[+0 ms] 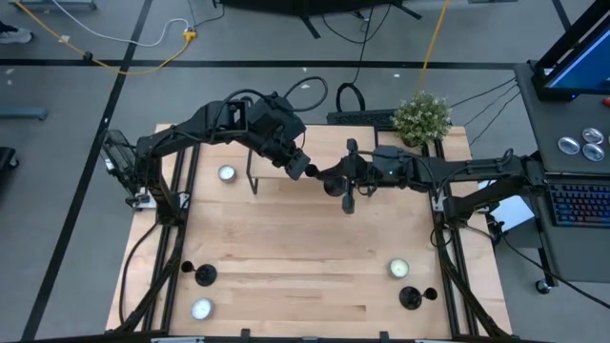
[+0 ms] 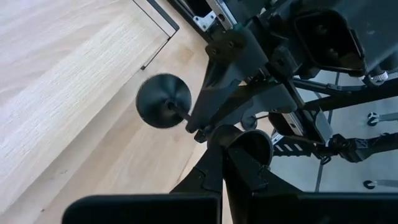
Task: Pick & Place candle stick holders
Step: Put the top black candle holder on the shelf
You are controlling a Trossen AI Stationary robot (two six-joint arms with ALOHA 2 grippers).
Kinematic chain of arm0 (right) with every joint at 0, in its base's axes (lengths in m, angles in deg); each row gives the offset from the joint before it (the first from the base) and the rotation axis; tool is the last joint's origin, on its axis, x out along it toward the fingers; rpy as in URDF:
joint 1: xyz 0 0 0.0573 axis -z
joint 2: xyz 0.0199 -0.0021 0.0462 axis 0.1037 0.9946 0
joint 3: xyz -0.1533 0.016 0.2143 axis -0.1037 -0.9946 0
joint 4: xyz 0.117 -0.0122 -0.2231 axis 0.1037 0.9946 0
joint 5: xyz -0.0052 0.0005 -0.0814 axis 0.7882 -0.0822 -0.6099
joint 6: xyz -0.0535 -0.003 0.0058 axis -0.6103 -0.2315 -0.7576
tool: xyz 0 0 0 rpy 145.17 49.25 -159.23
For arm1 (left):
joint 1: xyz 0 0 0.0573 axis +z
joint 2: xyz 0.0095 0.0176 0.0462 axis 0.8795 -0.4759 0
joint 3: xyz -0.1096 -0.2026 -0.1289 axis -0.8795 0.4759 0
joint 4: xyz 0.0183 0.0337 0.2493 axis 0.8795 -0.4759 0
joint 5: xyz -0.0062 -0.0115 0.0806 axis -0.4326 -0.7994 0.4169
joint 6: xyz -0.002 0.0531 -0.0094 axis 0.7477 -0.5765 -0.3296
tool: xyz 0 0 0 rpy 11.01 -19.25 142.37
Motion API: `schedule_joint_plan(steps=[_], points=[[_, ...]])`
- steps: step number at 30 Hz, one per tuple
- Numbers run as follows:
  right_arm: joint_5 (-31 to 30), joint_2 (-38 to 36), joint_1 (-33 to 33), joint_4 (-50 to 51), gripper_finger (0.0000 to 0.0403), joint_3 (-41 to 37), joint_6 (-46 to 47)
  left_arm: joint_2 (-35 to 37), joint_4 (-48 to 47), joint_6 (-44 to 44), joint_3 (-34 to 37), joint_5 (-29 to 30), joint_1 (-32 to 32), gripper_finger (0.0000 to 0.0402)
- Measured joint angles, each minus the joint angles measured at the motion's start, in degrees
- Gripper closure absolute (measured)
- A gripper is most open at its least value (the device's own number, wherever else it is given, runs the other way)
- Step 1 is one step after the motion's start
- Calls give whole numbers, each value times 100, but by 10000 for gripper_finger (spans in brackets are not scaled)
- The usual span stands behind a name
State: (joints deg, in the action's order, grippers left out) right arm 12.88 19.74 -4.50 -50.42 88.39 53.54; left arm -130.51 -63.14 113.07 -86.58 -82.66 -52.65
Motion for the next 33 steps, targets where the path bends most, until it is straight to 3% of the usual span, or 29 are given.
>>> schedule_joint_plan(steps=[16,33], points=[[-59,-4,-2,-1,395,0,189,0,282,-253,0,49,12,370],[-271,-15,210,49,397,-7,266,101,236,-623,0,23,285,228]])
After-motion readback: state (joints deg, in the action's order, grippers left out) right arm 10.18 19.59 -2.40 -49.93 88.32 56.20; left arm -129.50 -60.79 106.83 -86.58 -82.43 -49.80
